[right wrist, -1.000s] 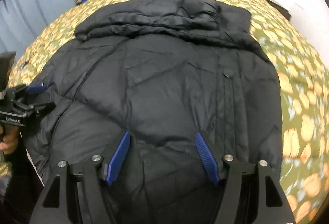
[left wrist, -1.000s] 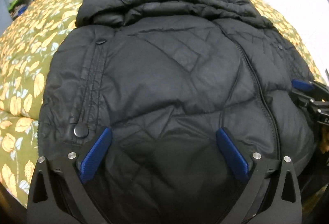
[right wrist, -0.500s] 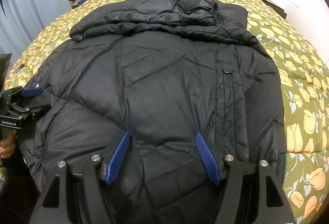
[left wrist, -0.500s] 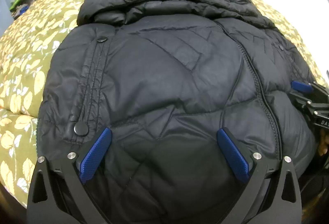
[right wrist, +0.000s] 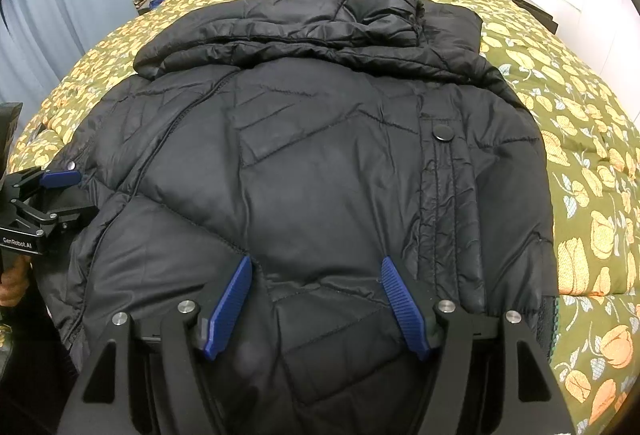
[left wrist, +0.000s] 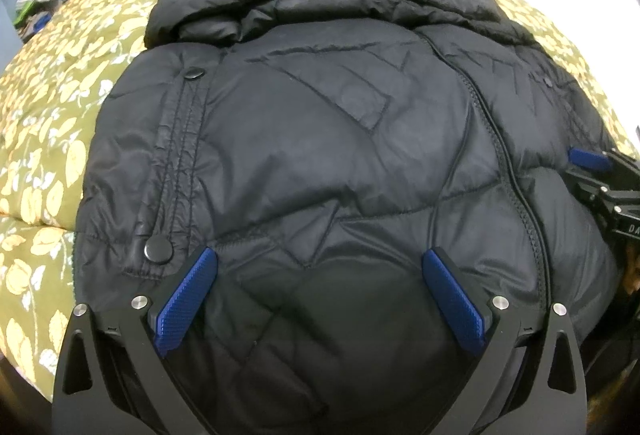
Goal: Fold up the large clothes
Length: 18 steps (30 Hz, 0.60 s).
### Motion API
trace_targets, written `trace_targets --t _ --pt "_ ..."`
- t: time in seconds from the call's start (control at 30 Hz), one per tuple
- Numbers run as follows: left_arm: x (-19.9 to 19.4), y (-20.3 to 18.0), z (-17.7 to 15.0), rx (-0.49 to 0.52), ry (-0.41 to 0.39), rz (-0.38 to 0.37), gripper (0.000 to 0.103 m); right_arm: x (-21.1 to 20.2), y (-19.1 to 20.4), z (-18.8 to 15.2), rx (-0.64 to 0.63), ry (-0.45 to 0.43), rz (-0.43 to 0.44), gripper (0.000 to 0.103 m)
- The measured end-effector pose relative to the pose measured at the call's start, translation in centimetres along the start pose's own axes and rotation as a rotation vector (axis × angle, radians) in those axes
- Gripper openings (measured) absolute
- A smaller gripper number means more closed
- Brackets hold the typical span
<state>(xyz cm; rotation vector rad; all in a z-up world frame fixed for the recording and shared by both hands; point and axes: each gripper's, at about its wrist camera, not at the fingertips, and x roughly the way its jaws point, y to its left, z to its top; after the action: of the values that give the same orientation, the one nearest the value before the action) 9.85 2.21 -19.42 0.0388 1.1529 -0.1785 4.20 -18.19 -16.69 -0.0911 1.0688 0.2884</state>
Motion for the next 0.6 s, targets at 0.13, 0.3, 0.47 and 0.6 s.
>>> trace_targets --t 0.13,0.3,0.47,0.6 --pt "0.17 -0.22 0.18 0.009 0.004 0.004 0.103 0.07 0.00 0.05 0.001 0.004 -0.001 0.069" --pt "0.33 -0.48 0.42 0.014 0.017 0.004 0.103 0.07 -0.08 0.09 0.004 0.012 -0.001 0.069" --pt "0.36 -0.60 0.54 0.016 0.031 0.004 0.102 -0.09 -0.15 -0.01 0.007 0.021 0.003 0.069" --pt "0.04 -0.50 0.38 0.021 0.051 0.002 0.102 -0.50 -0.25 -0.16 0.011 0.039 0.008 0.069"
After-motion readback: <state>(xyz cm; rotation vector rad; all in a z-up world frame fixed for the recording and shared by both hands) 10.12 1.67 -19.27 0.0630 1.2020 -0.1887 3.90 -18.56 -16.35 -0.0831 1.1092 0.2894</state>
